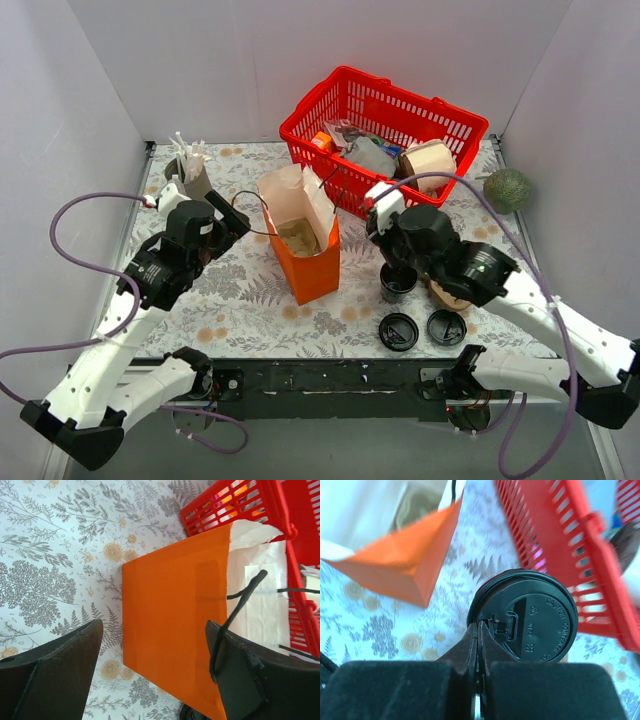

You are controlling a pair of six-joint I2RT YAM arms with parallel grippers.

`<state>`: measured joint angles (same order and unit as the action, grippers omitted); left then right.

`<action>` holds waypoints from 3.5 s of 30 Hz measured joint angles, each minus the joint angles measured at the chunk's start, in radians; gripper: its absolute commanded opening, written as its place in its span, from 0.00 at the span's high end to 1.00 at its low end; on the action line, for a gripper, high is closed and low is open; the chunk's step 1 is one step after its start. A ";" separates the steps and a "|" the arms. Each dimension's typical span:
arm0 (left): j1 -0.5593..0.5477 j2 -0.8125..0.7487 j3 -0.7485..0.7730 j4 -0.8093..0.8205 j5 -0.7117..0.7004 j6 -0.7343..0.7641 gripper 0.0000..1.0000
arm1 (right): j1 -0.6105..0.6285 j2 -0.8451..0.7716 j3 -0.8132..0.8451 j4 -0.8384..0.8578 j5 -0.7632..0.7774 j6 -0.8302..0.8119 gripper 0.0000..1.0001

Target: Pack the takeout coffee

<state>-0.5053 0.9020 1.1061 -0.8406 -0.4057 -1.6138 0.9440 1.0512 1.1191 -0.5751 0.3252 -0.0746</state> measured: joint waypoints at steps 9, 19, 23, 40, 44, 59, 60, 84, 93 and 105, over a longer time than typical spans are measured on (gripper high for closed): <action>0.000 -0.062 0.047 0.009 0.022 0.032 0.02 | 0.000 -0.118 0.240 0.062 -0.052 -0.106 0.99; 0.000 -0.060 0.094 0.032 0.052 0.055 0.02 | 0.002 0.134 0.576 0.090 -0.388 -0.226 0.99; 0.000 -0.059 0.103 0.048 0.053 0.059 0.02 | 0.009 0.342 0.693 0.007 -0.423 -0.217 0.99; 0.000 0.099 0.035 0.164 0.118 0.055 0.41 | 0.027 0.668 0.765 -0.333 -0.426 -0.138 0.99; 0.000 0.098 0.033 0.177 0.118 0.053 0.49 | 0.027 0.695 0.765 -0.352 -0.435 -0.121 0.99; 0.000 0.091 0.013 0.187 0.109 0.045 0.61 | 0.031 0.742 0.675 -0.367 -0.501 -0.083 0.99; 0.000 0.091 0.013 0.187 0.108 0.045 0.61 | 0.031 0.742 0.666 -0.368 -0.502 -0.080 0.99; 0.000 0.087 -0.007 0.191 0.107 0.036 0.63 | 0.039 0.782 0.583 -0.360 -0.561 -0.044 0.99; 0.000 0.084 -0.012 0.191 0.108 0.035 0.63 | 0.039 0.779 0.529 -0.286 -0.565 -0.035 0.99; 0.000 0.083 -0.014 0.191 0.112 0.035 0.63 | 0.041 0.756 0.487 -0.236 -0.563 -0.018 0.85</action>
<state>-0.5053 0.9852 1.0916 -0.6495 -0.2939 -1.5784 0.9848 1.8076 1.6058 -0.8108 -0.2379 -0.0925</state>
